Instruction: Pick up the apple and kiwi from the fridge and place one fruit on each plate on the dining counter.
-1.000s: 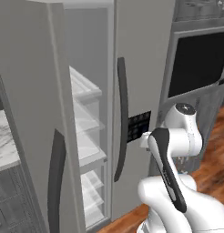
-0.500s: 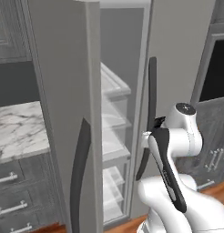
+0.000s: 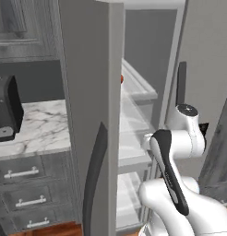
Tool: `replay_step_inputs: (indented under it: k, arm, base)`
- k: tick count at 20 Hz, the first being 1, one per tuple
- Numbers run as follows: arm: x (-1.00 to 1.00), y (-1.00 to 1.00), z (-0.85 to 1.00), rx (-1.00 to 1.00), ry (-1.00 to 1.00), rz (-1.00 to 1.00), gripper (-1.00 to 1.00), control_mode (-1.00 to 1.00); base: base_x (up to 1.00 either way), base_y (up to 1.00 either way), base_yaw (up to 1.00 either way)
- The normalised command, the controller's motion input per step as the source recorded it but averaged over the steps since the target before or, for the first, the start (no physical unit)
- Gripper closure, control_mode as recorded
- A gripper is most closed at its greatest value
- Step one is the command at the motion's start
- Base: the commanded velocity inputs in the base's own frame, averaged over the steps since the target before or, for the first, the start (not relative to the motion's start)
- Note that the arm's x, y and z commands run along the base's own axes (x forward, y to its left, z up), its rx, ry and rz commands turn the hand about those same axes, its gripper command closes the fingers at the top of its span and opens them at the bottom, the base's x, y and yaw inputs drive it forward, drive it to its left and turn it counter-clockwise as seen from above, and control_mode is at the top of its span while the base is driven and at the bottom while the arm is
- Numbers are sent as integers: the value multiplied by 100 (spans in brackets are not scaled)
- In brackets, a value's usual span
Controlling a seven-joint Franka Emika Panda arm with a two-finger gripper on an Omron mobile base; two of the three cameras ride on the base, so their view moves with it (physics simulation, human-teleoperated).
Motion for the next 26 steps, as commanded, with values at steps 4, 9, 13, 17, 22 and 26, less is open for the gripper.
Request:
replay_step_inputs:
  k: [4,9,13,17,22,26]
  arm:
    - [0,0,0,0,0,0,-100,100]
    - [0,0,0,0,0,0,-100,100]
    - [0,0,0,0,0,0,-100,100]
    - [0,0,0,0,0,0,-100,100]
    - [22,12,0,-16,-4,3,-100,-100]
    - [26,13,17,-28,-8,-2,-100,-100]
  base:
    - [35,22,26]
    - [38,24,23]
    - [37,14,18]
    - [15,11,15]
    - [4,3,2]
    - [0,0,0]
